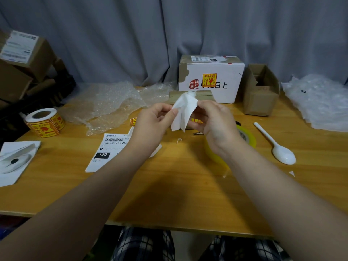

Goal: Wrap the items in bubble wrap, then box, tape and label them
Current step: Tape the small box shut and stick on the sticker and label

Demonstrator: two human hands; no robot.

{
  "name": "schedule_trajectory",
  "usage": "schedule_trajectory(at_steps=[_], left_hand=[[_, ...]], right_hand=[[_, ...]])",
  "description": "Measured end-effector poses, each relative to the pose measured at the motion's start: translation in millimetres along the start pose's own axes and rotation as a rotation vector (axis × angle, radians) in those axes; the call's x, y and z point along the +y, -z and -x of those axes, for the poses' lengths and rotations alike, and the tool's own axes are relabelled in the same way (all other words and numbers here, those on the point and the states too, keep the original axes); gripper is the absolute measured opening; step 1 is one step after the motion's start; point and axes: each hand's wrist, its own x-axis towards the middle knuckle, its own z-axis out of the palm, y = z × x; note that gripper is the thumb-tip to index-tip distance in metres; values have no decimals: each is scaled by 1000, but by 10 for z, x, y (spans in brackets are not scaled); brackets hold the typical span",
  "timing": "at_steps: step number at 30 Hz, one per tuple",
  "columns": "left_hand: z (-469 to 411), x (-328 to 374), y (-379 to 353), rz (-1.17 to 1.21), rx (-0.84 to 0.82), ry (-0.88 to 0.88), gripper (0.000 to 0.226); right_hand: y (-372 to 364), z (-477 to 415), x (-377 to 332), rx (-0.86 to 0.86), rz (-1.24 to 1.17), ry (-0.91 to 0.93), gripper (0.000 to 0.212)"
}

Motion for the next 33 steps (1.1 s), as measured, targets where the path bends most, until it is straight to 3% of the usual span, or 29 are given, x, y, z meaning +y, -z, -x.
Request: schedule_trajectory(at_steps=[2,4,6,9,14,19,27,33], left_hand=[[-15,21,-24,-9,30,-10,4],[-20,56,-58,7,30,-15,9],[-32,79,-72,19,2,-5,8],[-63,99,-25,102,-59,84,7],[-217,68,172,310,149,414,7],[-309,-51,337,317,275,510,6],[-353,-357,617,150,343,506,10],[-353,-571,856,-298,523,170,7]], right_hand=[[-17,-1,41,-97,-133,-89,41],[-38,28,104,-187,-86,-113,66],[-63,85,149,-220,90,-27,49],[-52,79,135,-80,150,37,15],[95,-127,22,72,-232,-207,4],[197,-218,-25,149,-446,-245,7],[231,-229,-29,234,-510,-213,6],[215,-224,-13,253,-505,-202,4]])
